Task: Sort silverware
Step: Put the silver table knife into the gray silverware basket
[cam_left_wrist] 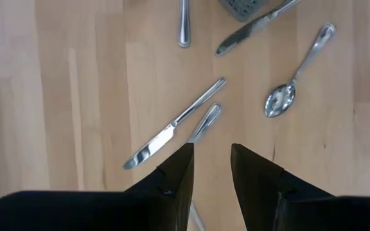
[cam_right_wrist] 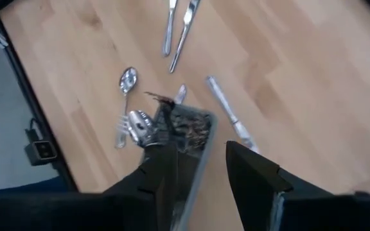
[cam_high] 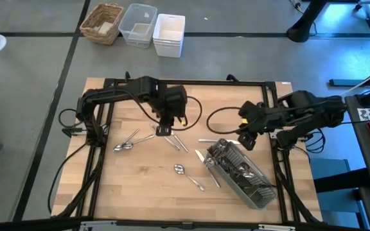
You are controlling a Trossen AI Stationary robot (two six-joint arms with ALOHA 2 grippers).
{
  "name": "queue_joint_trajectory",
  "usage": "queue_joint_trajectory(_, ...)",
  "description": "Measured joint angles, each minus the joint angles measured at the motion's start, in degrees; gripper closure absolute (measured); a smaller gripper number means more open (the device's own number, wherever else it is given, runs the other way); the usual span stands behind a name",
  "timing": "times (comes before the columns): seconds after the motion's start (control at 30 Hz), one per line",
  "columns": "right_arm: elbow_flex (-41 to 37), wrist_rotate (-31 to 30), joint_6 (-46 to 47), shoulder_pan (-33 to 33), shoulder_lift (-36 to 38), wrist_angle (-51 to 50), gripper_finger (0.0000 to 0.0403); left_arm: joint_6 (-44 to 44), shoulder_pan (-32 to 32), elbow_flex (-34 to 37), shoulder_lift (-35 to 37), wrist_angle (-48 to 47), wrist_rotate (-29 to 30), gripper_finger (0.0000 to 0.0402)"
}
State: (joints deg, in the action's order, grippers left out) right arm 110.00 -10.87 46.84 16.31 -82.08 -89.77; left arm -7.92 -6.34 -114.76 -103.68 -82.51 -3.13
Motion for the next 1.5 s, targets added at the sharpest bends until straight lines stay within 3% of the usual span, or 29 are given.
queue_joint_trajectory(0.2, 0.0, -0.5, 4.5, 2.7, -1.2, -0.2, 0.0269, -6.8, -4.8, 2.6, 0.4, 2.0, -10.0, 0.0305)
queue_joint_trajectory(0.33, 0.0, -6.2, 7.5, 4.7, -1.1, -0.3, 0.0269, -9.0, -7.3, 9.6, 1.3, 9.6, -16.9, 0.0305)
queue_joint_trajectory(0.73, 0.0, -17.9, 5.0, 5.0, -1.1, -0.2, 0.0269, -8.0, -5.2, 33.2, 0.3, 50.5, -16.8, 0.0305)
queue_joint_trajectory(0.93, 0.0, -18.7, 1.4, 5.0, -1.1, -0.2, 0.0269, -7.2, -2.7, 39.9, -2.5, 75.6, -15.3, 0.0305)
queue_joint_trajectory(1.03, 0.0, -18.7, 0.8, 5.0, -1.1, -0.2, 0.0269, -7.2, -1.5, 41.3, -4.6, 83.4, -13.5, 0.0304)
queue_joint_trajectory(1.5, 0.0, -18.1, 0.1, 5.0, -1.1, -0.2, 0.0269, -2.8, 0.1, 41.4, -16.9, 85.2, -7.5, 0.0235)
